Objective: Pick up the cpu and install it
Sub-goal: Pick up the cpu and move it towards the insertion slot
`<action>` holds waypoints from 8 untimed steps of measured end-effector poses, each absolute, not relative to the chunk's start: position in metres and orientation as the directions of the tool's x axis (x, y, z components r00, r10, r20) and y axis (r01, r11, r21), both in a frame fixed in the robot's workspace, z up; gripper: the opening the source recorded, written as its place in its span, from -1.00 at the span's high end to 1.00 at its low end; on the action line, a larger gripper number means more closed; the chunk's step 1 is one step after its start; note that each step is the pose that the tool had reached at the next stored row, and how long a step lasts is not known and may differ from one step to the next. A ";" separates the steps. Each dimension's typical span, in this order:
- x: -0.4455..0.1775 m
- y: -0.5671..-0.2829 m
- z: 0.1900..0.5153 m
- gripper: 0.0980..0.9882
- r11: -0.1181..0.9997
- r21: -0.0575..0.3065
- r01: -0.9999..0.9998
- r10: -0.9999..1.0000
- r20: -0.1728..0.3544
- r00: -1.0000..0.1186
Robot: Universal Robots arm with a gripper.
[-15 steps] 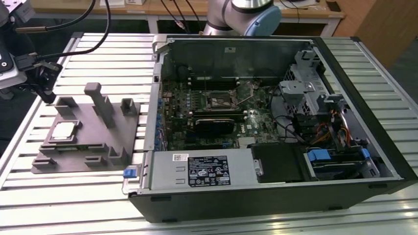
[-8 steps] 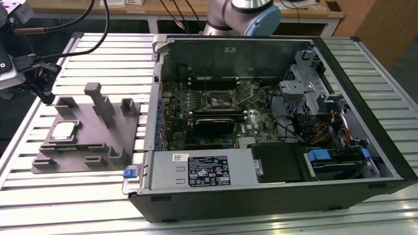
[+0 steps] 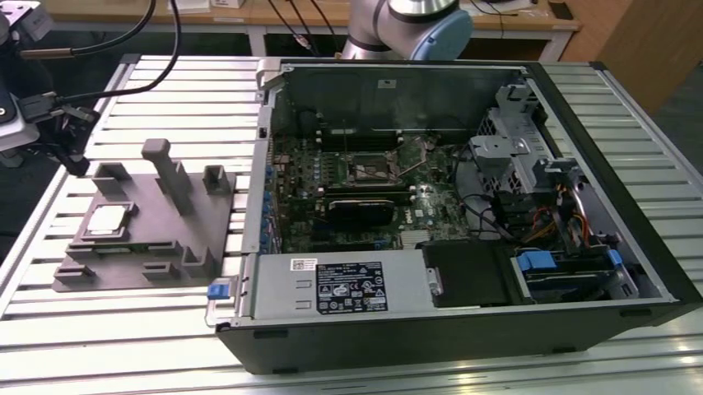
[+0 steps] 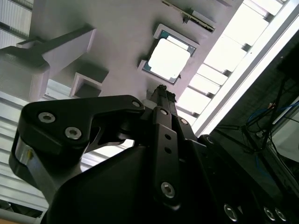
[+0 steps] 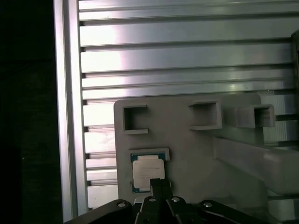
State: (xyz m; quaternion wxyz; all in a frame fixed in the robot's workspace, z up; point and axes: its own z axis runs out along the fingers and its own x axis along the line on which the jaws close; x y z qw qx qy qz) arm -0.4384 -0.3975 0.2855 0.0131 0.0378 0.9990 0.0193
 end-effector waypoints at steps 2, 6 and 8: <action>-0.439 -0.397 0.285 0.98 0.996 0.040 0.075 0.076 -0.025 -0.997; -0.441 -0.397 0.284 0.98 0.996 0.040 0.075 0.076 -0.025 -0.997; -0.442 -0.397 0.284 0.98 0.996 0.039 0.075 0.076 -0.025 -0.997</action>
